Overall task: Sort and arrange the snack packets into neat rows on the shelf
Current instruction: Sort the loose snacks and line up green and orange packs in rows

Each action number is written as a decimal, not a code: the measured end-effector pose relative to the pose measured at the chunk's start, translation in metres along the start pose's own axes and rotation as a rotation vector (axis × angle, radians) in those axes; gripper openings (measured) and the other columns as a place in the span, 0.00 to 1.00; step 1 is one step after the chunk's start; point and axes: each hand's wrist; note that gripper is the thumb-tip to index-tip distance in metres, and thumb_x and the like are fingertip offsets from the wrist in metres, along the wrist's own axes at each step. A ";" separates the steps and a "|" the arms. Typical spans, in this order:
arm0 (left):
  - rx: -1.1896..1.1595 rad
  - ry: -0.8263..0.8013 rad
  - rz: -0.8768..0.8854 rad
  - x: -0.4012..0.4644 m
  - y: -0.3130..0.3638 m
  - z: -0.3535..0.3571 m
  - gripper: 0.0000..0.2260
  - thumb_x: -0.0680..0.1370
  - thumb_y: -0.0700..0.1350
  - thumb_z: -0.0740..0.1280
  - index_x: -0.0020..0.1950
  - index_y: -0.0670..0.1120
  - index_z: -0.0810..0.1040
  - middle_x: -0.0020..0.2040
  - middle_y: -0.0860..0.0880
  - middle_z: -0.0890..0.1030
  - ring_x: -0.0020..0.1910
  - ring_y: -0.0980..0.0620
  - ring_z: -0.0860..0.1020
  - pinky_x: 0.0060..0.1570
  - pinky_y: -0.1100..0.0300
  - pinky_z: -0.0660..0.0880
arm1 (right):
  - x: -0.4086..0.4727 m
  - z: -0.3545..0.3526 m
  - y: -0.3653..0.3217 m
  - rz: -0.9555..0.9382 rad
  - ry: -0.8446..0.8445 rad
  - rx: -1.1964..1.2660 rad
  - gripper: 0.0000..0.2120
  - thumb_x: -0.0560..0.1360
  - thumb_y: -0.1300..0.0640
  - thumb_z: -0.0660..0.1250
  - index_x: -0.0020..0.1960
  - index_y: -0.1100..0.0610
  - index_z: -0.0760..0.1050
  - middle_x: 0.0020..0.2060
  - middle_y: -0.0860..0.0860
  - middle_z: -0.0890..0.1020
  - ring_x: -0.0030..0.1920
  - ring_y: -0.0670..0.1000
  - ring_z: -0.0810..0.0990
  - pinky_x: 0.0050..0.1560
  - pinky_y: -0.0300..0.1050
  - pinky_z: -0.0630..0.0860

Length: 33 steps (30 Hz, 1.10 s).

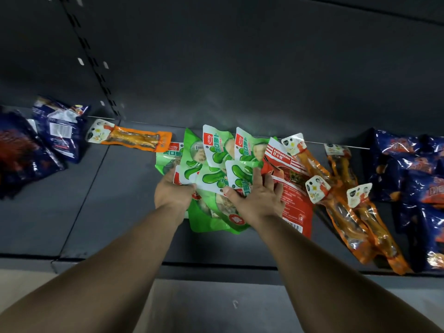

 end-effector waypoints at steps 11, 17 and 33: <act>0.138 0.114 -0.021 0.025 -0.008 -0.100 0.17 0.73 0.39 0.72 0.60 0.50 0.79 0.56 0.47 0.82 0.56 0.45 0.78 0.54 0.57 0.74 | -0.031 0.039 -0.089 -0.112 -0.040 0.004 0.47 0.71 0.26 0.53 0.77 0.49 0.36 0.77 0.53 0.43 0.76 0.64 0.41 0.71 0.67 0.52; 0.169 0.160 -0.030 0.038 -0.013 -0.149 0.16 0.73 0.41 0.71 0.60 0.52 0.79 0.55 0.47 0.82 0.54 0.44 0.79 0.54 0.57 0.75 | -0.046 0.058 -0.135 -0.159 -0.032 0.004 0.47 0.71 0.26 0.53 0.77 0.49 0.36 0.77 0.53 0.43 0.76 0.64 0.43 0.72 0.66 0.52; 0.180 0.262 -0.014 0.063 -0.030 -0.212 0.16 0.73 0.40 0.70 0.60 0.50 0.79 0.54 0.47 0.82 0.54 0.44 0.78 0.48 0.61 0.70 | -0.061 0.084 -0.202 -0.202 -0.075 0.041 0.47 0.71 0.28 0.55 0.77 0.49 0.37 0.77 0.54 0.43 0.75 0.64 0.41 0.71 0.67 0.50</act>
Point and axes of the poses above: each hand's wrist, its own x-axis towards the middle knuckle, its own z-axis out of the palm, y = z × x
